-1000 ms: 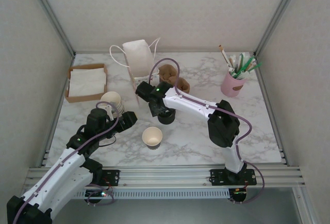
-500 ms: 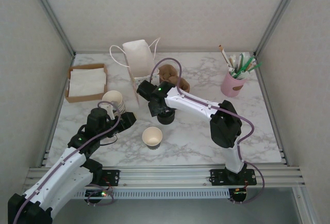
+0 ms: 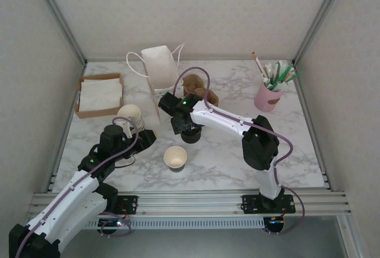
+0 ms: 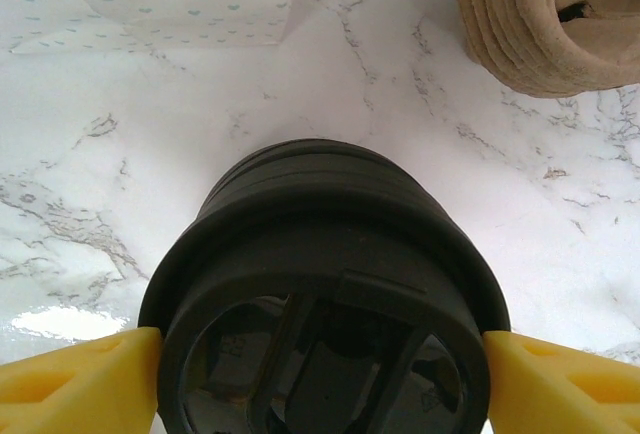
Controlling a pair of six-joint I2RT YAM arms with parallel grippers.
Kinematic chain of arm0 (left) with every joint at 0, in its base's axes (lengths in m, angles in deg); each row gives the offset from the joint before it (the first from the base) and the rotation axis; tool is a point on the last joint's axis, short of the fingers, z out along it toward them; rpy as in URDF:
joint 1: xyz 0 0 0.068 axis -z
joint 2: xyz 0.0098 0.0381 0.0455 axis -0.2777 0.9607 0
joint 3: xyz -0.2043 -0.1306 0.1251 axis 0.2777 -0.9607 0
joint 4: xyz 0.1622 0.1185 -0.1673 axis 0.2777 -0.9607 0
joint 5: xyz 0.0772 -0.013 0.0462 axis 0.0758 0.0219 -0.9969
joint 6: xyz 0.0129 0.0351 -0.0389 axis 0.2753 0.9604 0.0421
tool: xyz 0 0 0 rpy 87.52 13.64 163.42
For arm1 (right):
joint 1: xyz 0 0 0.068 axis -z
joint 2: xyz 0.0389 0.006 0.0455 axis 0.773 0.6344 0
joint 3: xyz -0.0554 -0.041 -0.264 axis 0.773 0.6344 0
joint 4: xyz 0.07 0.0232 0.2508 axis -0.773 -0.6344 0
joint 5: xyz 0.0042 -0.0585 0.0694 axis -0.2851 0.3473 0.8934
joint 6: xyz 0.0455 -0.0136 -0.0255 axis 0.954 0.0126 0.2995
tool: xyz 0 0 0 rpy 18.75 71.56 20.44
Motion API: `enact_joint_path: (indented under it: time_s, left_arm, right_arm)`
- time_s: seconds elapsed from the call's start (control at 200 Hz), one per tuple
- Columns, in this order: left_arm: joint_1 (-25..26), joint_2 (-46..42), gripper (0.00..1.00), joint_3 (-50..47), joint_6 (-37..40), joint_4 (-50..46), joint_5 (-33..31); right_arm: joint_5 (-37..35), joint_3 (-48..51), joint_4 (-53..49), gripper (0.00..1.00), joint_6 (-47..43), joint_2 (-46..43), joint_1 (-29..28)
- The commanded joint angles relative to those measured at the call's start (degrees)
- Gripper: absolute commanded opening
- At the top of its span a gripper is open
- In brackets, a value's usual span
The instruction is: Pack the takeout coffee
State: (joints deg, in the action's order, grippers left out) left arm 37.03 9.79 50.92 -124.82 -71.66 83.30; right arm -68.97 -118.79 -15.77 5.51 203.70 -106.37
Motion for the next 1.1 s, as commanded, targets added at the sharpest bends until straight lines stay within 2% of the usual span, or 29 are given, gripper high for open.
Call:
enact_joint_path:
  time_s: [0.0, 0.325, 0.526, 0.681, 0.806, 1.096]
  left_arm:
    - [1.2, -0.8, 0.58, 2.1, -0.8, -2.7, -2.2]
    - [8.0, 0.1, 0.57, 6.0, -1.7, -4.8, -9.7]
    - [12.6, 2.4, 0.51, 7.3, -2.7, -3.8, -13.2]
    - [14.0, 4.2, 0.44, 7.0, -3.4, -1.4, -13.5]
    - [14.2, 5.8, 0.42, 5.8, -4.4, 2.2, -12.4]
    - [15.6, 10.7, 0.4, 5.5, -5.0, 8.0, -11.5]
  right_arm:
    - [0.2, 1.1, -0.1, 0.82, 0.3, -3.1, 0.2]
    - [0.0, 1.6, 0.1, 0.8, 0.3, -3.5, 0.2]
    - [-0.1, 1.9, 0.2, 0.77, 0.3, -4.0, 0.2]
    - [0.1, 2.3, 0.4, 0.71, 0.3, -4.8, 0.2]
    - [0.7, 2.4, 0.8, 0.71, 0.0, -5.3, 0.2]
    - [4.7, 3.9, 2.7, 0.71, -0.6, -6.4, 1.2]
